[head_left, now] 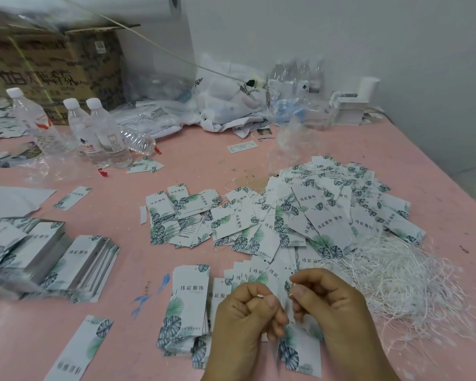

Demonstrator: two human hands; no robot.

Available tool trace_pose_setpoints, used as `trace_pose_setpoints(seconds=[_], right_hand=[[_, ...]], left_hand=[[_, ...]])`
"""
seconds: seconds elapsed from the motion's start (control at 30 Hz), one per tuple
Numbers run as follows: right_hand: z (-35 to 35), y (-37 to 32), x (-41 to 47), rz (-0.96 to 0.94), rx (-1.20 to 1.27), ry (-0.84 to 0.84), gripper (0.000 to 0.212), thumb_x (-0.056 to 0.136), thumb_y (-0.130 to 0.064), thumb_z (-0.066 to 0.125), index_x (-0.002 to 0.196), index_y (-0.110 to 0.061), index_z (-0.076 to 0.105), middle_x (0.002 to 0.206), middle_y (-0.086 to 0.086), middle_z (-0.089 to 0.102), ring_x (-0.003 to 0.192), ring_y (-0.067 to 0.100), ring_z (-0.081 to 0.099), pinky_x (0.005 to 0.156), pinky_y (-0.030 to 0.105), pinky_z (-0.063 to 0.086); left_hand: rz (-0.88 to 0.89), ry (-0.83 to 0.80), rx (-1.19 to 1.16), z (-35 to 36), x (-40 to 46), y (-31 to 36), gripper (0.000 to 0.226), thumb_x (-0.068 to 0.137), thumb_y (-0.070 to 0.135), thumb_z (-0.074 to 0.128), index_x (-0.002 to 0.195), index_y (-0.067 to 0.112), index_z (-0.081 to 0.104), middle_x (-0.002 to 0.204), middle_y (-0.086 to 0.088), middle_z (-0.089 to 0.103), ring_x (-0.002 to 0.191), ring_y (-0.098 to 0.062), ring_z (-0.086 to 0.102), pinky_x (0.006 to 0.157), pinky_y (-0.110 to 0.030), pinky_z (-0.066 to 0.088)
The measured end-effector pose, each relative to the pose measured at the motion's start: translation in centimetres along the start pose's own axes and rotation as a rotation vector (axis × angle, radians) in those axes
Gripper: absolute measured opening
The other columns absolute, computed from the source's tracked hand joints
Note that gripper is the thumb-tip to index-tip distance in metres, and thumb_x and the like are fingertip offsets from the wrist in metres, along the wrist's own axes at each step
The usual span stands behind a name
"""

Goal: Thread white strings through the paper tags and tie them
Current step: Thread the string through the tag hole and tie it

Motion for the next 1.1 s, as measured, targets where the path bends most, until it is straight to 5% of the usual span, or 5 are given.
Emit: trace_pose_setpoints(seconds=[0.13,0.27,0.57,0.8,1.1], right_hand=[[-0.3,0.5,0.1,0.049,-0.043,-0.018,0.015,0.072,-0.021,0.083,0.084,-0.020,0.075,0.059,0.010,0.064,0.051,0.017,0.058,0.053,0.023,0.050],[-0.4,1.5,0.1,0.150,0.084,-0.038,0.019,0.072,-0.018,0.073,0.089,-0.013,0.075,0.068,0.015,0.067,0.057,0.019,0.061,0.056,0.023,0.052],[-0.2,2.0,0.2,0.212,0.175,-0.040,0.029,0.065,-0.023,0.077,0.090,-0.010,0.075,0.075,0.022,0.070,0.061,0.020,0.066,0.058,0.024,0.055],[-0.4,1.5,0.3,0.143,0.050,0.021,0.020,0.081,0.004,0.067,0.084,-0.014,0.076,0.062,0.010,0.065,0.056,0.016,0.060,0.054,0.022,0.052],[-0.4,1.6,0.3,0.194,0.081,0.026,0.017,0.084,0.001,0.065,0.085,-0.012,0.076,0.064,0.012,0.065,0.055,0.016,0.057,0.053,0.022,0.050]], left_hand=[[0.034,-0.016,0.062,0.3,-0.2,0.2,0.005,0.070,0.011,0.071,0.066,0.012,0.074,0.051,-0.016,0.061,0.035,-0.014,0.051,0.035,-0.017,0.039],[0.049,0.000,0.084,0.2,-0.2,0.1,0.005,0.068,0.015,0.075,0.068,0.010,0.076,0.048,-0.013,0.058,0.034,-0.011,0.046,0.036,-0.016,0.038],[0.180,0.025,0.215,-0.5,0.1,0.0,0.049,0.066,0.062,0.079,0.078,0.015,0.079,0.044,0.003,0.045,0.040,-0.010,0.035,0.044,-0.018,0.030],[0.198,0.014,0.316,0.0,-0.6,0.3,0.039,0.080,0.056,0.058,0.083,0.022,0.076,0.049,0.004,0.049,0.049,-0.001,0.039,0.051,-0.021,0.028],[0.324,-0.058,0.542,1.0,-1.0,1.4,0.025,0.082,0.051,0.058,0.071,0.034,0.074,0.071,-0.006,0.059,0.068,-0.005,0.055,0.067,-0.014,0.040]])
Point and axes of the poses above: each hand's wrist, its own x-axis towards the middle knuckle, its own z-axis out of the palm, y = z × x, the point moved 6 cm from there along x, towards the middle knuckle
